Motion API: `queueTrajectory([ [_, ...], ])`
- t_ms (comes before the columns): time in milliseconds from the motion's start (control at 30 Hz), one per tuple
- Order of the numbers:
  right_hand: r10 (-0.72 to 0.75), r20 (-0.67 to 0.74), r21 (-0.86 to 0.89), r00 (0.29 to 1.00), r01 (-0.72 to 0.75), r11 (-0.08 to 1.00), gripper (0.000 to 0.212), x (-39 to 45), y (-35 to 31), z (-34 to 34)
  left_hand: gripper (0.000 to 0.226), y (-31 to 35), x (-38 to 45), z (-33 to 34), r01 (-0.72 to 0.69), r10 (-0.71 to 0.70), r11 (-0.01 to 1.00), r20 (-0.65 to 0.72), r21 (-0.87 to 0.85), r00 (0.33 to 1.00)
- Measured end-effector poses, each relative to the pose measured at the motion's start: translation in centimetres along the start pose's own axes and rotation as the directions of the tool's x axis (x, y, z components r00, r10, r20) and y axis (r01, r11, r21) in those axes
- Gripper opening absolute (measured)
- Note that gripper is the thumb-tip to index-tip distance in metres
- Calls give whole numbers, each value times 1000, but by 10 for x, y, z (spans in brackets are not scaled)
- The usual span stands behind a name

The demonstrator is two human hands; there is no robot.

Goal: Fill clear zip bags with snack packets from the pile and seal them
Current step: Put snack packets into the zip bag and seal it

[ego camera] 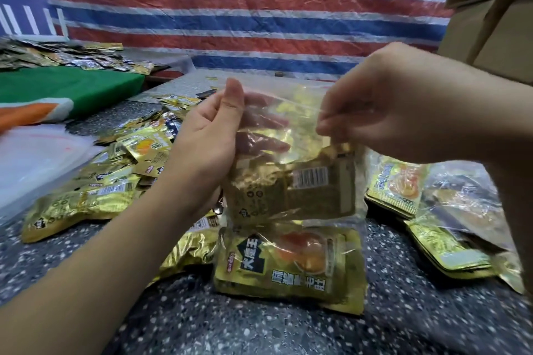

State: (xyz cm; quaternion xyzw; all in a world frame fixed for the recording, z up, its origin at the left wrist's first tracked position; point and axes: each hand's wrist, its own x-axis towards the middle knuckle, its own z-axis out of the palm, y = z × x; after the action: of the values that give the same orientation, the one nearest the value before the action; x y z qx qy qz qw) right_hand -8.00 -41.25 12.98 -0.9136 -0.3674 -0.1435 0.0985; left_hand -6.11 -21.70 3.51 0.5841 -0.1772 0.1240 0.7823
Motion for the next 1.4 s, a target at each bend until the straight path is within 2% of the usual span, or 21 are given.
queueTrajectory([
  [133, -28, -89, 7, 996, 29, 1000, 15, 0, 1, 3, 42, 0, 0, 0, -11, 12, 999, -20, 50, 1000],
  [233, -25, -121, 0, 992, 25, 1000, 12, -1, 7, 0, 62, -5, 0, 1, 35, -40, 993, 41, 109, 998],
  [267, -19, -142, -7, 990, 18, 1000, 12, 0, 10, 1, 62, -8, -1, 1, 66, -74, 991, 62, 120, 995],
  [333, 9, -130, -5, 992, -10, 1000, 12, 2, 16, 3, 44, -16, -3, 3, 121, -134, 983, 89, 139, 987],
  [400, 92, 2, -28, 996, -92, 995, 14, 4, 23, 6, 25, -24, -5, 5, 158, -171, 973, 70, 165, 983],
  [467, 159, 98, -100, 982, -150, 984, 25, 7, 30, 11, 25, -33, -6, 6, 182, -192, 960, 28, 213, 981],
  [500, 166, 76, -101, 983, -158, 982, 30, 9, 32, 15, 25, -36, -5, 7, 192, -199, 953, 6, 233, 980],
  [567, 173, -85, -42, 981, -177, 983, 37, 16, 35, 27, 24, -39, -3, 8, 206, -204, 945, -37, 253, 978],
  [633, 217, -227, 23, 949, -218, 976, 44, 24, 35, 42, 23, -38, -1, 8, 189, -178, 953, -69, 238, 982],
  [667, 255, -229, 49, 940, -250, 967, 48, 27, 34, 48, 23, -37, 1, 7, 172, -157, 957, -81, 234, 984],
  [733, 303, -125, 66, 945, -297, 953, 54, 32, 34, 59, 26, -35, 2, 5, 138, -120, 963, -91, 230, 989],
  [833, 311, -29, 99, 950, -306, 947, 43, 32, 38, 65, 27, -32, 3, 1, 92, -76, 972, -81, 215, 994],
  [933, 286, -76, 162, 955, -271, 949, 20, 32, 40, 58, 25, -30, 5, 0, 46, -30, 981, -84, 190, 996],
  [1033, 255, -62, 166, 965, -242, 956, 10, 29, 35, 47, 27, -29, 7, -1, -1, 22, 978, -102, 207, 995],
  [1100, 235, -24, 160, 972, -229, 960, 10, 28, 29, 44, 29, -29, 6, -2, -15, 38, 977, -105, 215, 994],
  [1167, 228, -5, 163, 974, -224, 961, 19, 28, 22, 45, 31, -28, 4, -2, -23, 43, 977, -91, 213, 995],
  [1400, 206, -88, 218, 975, -183, 959, 17, 27, 15, 42, 21, -24, 1, 1, -116, 136, 963, -67, 244, 988],
])
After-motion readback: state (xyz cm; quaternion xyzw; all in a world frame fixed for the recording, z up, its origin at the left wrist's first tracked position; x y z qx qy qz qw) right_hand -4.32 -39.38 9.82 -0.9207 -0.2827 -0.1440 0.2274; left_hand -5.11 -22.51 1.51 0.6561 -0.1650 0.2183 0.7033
